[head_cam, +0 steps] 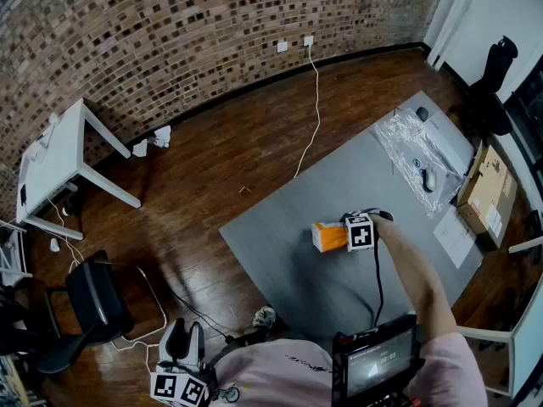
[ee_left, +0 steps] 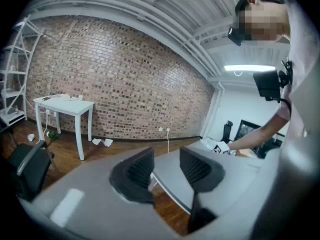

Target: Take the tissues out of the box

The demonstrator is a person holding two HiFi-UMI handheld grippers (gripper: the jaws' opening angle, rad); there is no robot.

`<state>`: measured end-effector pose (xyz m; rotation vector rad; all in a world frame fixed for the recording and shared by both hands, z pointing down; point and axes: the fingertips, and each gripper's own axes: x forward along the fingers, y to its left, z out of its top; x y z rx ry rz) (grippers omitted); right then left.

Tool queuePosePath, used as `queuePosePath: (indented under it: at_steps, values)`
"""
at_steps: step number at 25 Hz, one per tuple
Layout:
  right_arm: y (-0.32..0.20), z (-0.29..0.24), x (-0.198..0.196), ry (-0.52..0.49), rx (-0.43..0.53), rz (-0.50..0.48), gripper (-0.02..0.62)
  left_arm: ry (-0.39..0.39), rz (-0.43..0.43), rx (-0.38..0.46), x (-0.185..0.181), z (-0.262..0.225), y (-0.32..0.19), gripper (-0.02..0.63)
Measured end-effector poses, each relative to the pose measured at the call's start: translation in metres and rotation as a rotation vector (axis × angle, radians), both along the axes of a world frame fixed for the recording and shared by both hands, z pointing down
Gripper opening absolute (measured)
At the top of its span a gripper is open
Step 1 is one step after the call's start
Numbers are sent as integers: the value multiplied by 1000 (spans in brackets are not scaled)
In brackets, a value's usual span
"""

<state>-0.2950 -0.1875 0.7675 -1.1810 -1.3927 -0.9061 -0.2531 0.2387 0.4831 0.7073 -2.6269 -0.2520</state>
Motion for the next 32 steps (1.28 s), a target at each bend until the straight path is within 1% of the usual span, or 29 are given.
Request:
queuePosePath:
  at_steps: [3,5,7,10,12,15,19,21,23,25,27,30,32]
  values:
    - [9,-8,15,-46,-3,-13,267,4,16,8,4,-1,-3,164]
    - [18,-15,25,-87,-25,8,265,3,34,14,5,-1,-8,163]
    - [28,-26,31,-143,-59,54,265,-5,65,21,3,-2,-15,160]
    - [48,-60,33,-267,-131,160,267,-24,136,38,0,-5,-29,158]
    - [59,-91,36,-369,-192,266,268,-33,194,53,-2,-6,-40,158]
    - [72,-151,42,-563,-325,503,268,-46,294,89,-7,-9,-59,158]
    - [91,-239,57,-885,-573,846,268,-72,405,139,-8,-19,-83,155]
    - [97,-283,77,-1081,-641,980,270,-82,491,167,-7,-24,-99,152]
    - [104,-323,102,-1281,-662,1065,270,-91,579,189,-3,-28,-116,152]
    - [112,-354,126,-1439,-655,1130,270,-100,658,211,3,-32,-133,150]
    - [120,-370,151,-1521,-595,1195,270,-104,732,236,11,-37,-151,146]
    - [127,-387,194,-1591,-516,1316,270,-110,854,274,30,-50,-178,135]
    - [128,-401,223,-1660,-470,1362,270,-128,926,298,46,-63,-197,124]
